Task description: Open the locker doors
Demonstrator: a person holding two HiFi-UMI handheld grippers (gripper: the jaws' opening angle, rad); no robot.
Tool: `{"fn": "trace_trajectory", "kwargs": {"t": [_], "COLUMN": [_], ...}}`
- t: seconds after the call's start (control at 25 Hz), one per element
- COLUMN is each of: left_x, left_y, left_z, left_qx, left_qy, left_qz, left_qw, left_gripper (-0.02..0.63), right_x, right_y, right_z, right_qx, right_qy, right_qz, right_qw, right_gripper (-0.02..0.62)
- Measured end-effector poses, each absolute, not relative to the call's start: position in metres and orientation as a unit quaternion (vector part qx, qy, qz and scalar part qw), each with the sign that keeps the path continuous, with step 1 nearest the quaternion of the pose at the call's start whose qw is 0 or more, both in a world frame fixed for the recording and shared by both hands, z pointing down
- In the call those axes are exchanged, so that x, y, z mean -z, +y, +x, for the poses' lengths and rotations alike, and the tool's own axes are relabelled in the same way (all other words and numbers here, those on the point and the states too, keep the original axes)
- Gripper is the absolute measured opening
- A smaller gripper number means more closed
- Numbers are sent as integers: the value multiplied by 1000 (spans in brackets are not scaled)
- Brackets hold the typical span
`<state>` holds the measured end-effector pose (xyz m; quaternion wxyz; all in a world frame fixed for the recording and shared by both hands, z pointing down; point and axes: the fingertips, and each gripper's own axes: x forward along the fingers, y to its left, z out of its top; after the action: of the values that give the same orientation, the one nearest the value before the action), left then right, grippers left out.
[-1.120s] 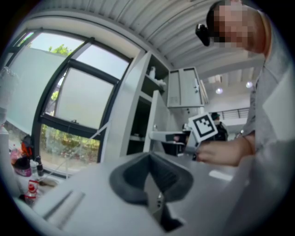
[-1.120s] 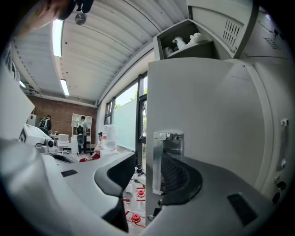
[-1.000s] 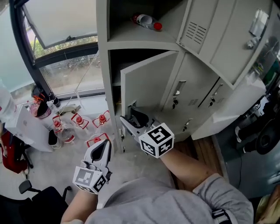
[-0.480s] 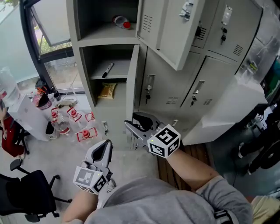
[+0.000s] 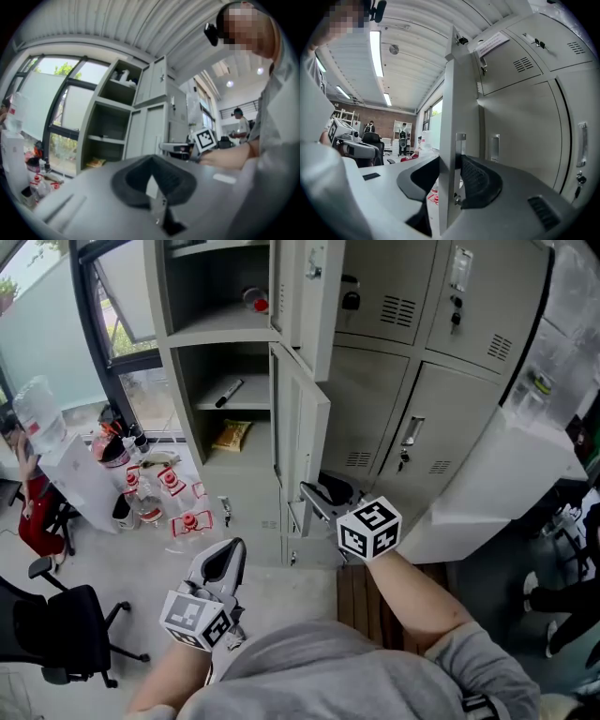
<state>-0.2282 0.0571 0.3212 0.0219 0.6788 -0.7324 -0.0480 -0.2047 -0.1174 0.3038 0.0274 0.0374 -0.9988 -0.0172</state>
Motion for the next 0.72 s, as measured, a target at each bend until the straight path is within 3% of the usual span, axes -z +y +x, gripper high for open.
{"fn": "trace_trajectory", "kwargs": {"t": [0.44, 0.56, 0.72], "left_x": [-316, -318, -320], "left_y": [47, 47, 52], "left_z": [-221, -223, -229], "left_qx": [52, 53, 55], "left_qy": [-739, -743, -750], "left_qz": [671, 667, 658], "left_qw": [23, 27, 35], "left_gripper": [5, 5, 5], "right_x": [-303, -300, -318], "right_y": [-120, -111, -61], "right_z": [-197, -178, -146], "right_qx": [31, 24, -12], "right_qy": [-998, -998, -1000], "right_qz": [45, 56, 6], "right_qw": [40, 28, 28], "right_gripper": [133, 162, 154]}}
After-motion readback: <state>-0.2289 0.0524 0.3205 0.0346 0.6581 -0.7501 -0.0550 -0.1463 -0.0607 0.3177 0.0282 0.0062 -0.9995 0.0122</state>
